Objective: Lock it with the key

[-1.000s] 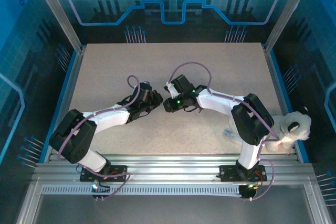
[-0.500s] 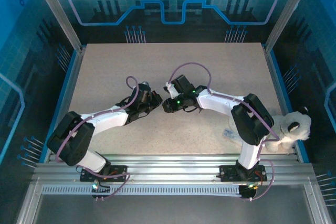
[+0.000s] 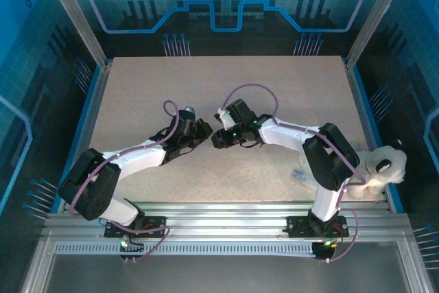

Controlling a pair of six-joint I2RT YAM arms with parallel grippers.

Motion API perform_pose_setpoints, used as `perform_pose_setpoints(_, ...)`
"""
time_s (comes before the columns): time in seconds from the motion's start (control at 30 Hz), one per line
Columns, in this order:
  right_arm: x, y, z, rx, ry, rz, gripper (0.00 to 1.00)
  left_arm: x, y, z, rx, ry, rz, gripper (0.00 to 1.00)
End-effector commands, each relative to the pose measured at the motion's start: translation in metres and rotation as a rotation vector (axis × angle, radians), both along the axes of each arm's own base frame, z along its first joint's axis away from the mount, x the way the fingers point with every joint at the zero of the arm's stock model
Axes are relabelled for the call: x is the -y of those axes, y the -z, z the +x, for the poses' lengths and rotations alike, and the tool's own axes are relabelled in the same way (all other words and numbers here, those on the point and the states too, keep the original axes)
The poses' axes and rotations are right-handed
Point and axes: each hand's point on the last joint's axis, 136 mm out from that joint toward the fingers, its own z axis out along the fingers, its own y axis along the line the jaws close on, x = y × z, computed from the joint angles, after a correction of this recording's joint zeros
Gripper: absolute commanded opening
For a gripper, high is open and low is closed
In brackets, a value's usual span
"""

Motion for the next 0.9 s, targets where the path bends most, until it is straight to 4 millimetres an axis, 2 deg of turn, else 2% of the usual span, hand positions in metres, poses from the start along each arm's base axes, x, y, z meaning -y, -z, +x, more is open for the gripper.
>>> perform_pose_setpoints(0.0,-0.006,-0.022,0.001,0.026,-0.015,0.081,0.34,0.004,-0.007,-0.006,0.018,0.023,-0.028,0.0)
perform_pose_setpoints(0.33,-0.002,-0.034,0.002,0.027,-0.009,0.139,0.35,-0.001,-0.006,-0.012,0.008,0.031,0.001,0.0)
perform_pose_setpoints(0.6,-0.003,-0.033,0.001,0.011,-0.01,0.159,0.33,-0.002,-0.007,-0.014,0.01,0.033,0.002,0.0)
perform_pose_setpoints(0.87,0.004,-0.035,0.005,0.046,0.015,0.125,0.37,-0.003,-0.008,-0.014,0.009,0.035,0.01,0.0)
